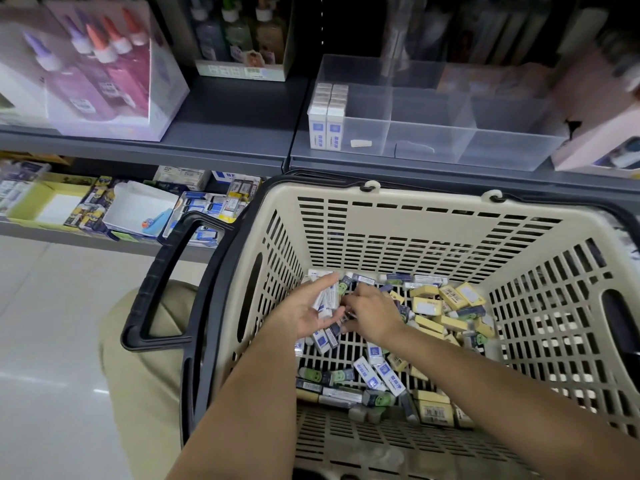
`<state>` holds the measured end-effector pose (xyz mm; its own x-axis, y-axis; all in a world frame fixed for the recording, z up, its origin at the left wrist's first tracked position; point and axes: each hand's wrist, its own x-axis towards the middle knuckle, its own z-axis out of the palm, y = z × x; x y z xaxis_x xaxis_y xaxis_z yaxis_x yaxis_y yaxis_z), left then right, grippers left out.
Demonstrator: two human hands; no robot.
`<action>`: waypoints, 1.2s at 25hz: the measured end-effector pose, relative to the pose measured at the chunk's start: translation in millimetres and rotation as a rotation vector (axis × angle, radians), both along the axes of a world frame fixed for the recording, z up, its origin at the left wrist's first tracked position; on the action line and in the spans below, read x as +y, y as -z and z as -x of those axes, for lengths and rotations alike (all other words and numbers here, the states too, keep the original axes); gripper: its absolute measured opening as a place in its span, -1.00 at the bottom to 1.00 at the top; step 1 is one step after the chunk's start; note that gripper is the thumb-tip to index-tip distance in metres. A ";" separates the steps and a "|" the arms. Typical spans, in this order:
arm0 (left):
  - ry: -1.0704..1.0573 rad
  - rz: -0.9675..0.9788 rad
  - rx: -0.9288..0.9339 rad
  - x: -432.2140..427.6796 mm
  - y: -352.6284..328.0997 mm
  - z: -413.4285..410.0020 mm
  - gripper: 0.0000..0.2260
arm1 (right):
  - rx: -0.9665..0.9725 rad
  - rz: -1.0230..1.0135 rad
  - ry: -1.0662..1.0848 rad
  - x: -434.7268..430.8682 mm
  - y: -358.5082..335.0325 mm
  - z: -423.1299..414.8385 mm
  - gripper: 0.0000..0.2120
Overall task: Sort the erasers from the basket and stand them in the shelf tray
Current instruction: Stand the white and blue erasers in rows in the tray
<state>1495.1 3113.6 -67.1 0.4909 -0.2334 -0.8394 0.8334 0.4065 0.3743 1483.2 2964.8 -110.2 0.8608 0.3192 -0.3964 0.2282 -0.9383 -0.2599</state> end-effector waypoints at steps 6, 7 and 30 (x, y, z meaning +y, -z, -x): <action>0.116 -0.183 -0.042 0.1 5.9 -3.2 -0.67 | 0.025 0.126 -0.005 -0.1 -5.3 -9.6 -0.57; 0.128 -0.219 -0.047 0.1 7.1 -3.0 -0.71 | -0.003 0.165 -0.003 -0.2 -5.8 -7.9 -0.59; 0.258 -0.151 -0.153 -22.5 -22.2 -8.3 -0.40 | 0.055 -0.129 -0.042 -58.5 -48.3 12.3 -0.85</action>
<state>1503.3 3091.1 -44.9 0.5550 -0.2449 -0.7950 0.8310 0.1199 0.5432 1470.9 2906.3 -61.9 0.8238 0.4054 -0.3961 0.2482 -0.8863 -0.3909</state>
